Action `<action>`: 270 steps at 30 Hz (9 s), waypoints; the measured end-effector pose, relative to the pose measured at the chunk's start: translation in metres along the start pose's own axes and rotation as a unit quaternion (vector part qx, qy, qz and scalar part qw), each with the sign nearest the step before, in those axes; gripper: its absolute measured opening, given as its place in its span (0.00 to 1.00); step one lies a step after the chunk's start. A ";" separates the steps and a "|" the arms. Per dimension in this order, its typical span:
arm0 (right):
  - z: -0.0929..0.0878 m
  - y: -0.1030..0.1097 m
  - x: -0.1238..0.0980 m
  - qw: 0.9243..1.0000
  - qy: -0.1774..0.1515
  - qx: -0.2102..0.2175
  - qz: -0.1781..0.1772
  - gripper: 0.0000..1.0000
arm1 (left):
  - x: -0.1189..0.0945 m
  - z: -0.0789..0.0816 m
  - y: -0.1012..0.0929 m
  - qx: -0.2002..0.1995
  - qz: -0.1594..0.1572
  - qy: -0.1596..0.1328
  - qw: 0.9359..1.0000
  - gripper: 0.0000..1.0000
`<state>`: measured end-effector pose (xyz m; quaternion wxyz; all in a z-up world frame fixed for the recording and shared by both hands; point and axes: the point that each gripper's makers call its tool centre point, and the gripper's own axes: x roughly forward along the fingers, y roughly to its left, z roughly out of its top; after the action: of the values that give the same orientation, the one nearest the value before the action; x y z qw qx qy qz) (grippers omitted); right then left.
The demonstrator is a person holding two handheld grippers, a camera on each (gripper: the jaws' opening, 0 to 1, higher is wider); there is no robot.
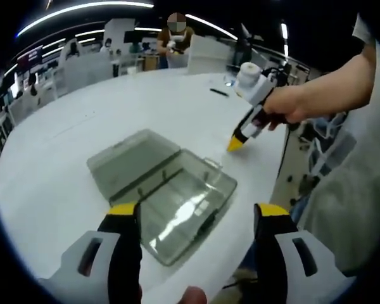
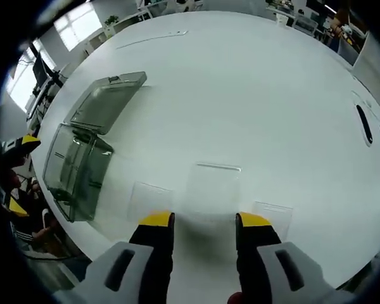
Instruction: Insert the divider into the dual guide fixture by aligning both edges with the guide slots and pushing it downward to the bottom, including one-sided entry, uneven engagement, binding, and posture correction.
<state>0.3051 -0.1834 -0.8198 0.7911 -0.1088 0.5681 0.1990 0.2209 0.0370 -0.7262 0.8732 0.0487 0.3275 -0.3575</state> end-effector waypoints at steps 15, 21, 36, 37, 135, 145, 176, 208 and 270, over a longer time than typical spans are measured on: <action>0.000 -0.002 0.002 0.999 0.012 -0.021 -0.024 0.32 | 0.000 0.001 0.004 -0.001 0.000 -0.001 1.000 0.70; 0.000 -0.001 0.002 0.999 0.016 -0.022 -0.025 0.30 | 0.001 0.002 0.003 0.001 -0.002 -0.001 1.000 0.69; 0.000 -0.002 0.002 0.999 0.018 -0.022 -0.022 0.29 | 0.005 0.003 0.002 0.007 -0.007 0.001 1.000 0.69; 0.000 -0.003 0.001 0.999 0.015 -0.019 -0.021 0.29 | 0.005 0.004 0.002 0.008 -0.006 0.001 1.000 0.69; 0.040 0.071 -0.071 0.979 -0.148 -0.114 0.086 0.27 | 0.001 0.022 -0.006 -0.079 -0.007 -0.046 0.996 0.59; 0.044 0.086 -0.081 0.973 -0.165 -0.128 0.098 0.27 | 0.001 0.025 -0.007 -0.091 -0.010 -0.056 0.994 0.55; 0.059 0.128 -0.106 0.955 -0.198 -0.184 0.120 0.27 | -0.009 0.034 -0.003 -0.134 -0.006 -0.093 0.987 0.45; 0.069 0.166 -0.132 0.934 -0.231 -0.231 0.146 0.27 | -0.018 0.057 0.002 -0.179 -0.006 -0.149 0.973 0.35; 0.080 0.187 -0.143 0.919 -0.267 -0.240 0.164 0.27 | -0.020 0.099 0.001 -0.281 -0.028 -0.230 0.931 0.12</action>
<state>0.2521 -0.0115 -0.6484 0.8196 -0.1435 0.2812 0.4781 0.2640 0.0181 -0.6370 0.8922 -0.2915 0.2059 -0.2768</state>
